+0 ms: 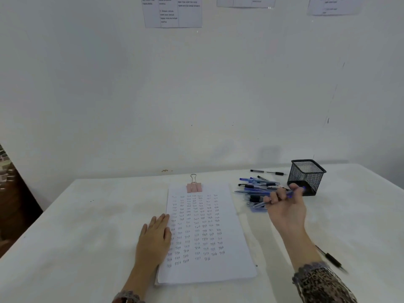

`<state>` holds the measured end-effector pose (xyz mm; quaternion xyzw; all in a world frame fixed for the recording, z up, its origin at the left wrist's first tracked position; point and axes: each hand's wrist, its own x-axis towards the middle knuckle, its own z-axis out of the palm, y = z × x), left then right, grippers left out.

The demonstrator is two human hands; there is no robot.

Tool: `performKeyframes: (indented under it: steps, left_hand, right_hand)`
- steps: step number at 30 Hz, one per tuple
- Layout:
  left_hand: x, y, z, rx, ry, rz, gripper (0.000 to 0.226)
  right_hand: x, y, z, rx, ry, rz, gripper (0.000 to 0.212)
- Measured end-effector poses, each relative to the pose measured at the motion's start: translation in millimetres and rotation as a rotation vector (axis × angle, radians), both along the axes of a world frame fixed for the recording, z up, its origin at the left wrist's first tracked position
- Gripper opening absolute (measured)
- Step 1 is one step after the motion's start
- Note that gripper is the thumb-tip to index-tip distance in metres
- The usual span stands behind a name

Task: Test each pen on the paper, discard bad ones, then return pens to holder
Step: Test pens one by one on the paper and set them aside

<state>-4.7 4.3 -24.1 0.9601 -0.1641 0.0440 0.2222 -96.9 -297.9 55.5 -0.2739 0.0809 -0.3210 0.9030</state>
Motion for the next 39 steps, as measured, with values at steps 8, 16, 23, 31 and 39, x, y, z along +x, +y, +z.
performKeyframes:
  steps: [8, 16, 23, 31, 39]
  left_hand:
    - [2.3, 0.7, -2.6, 0.019, 0.006, 0.001, 0.090]
    - [3.5, 1.5, -8.3, -0.003, -0.039, 0.000, 0.071]
    - [5.3, 0.3, -2.8, 0.032, -0.028, 0.016, 0.092]
    - [7.3, -2.0, 0.6, 0.088, -0.006, 0.010, 0.092]
    - [8.3, -4.7, 3.8, 0.158, 0.052, 0.007, 0.092]
  right_hand:
    - [15.8, 10.1, -1.4, 0.179, -0.060, -0.033, 0.026]
    - [46.0, 16.4, -1.2, 0.213, -0.043, 0.091, 0.044]
    - [96.6, 26.7, -20.8, 0.108, 0.243, 0.227, 0.050]
    - [127.6, 22.7, -29.2, -0.182, 0.310, 0.274, 0.023]
    - [140.7, 35.8, -45.8, -0.824, 0.498, 0.087, 0.035]
